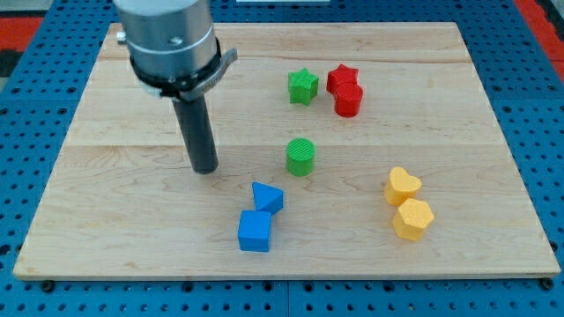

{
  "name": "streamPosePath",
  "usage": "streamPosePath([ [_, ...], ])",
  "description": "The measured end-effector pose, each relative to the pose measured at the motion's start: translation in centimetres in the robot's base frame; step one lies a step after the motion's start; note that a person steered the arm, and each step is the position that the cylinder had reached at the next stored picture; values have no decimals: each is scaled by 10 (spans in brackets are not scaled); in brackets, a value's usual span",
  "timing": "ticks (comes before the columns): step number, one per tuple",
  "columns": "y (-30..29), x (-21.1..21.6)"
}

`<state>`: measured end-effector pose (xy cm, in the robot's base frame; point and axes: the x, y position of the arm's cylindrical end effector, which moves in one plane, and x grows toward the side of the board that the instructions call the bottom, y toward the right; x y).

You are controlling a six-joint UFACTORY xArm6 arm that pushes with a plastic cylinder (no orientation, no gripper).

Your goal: Push the green circle to the left of the red circle

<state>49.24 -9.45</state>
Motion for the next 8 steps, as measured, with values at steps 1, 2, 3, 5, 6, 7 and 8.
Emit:
streamPosePath([
  [1, 53, 5],
  [2, 109, -11],
  [3, 135, -45],
  [5, 164, -16],
  [6, 195, -6],
  [7, 195, -32],
  [8, 168, -45],
])
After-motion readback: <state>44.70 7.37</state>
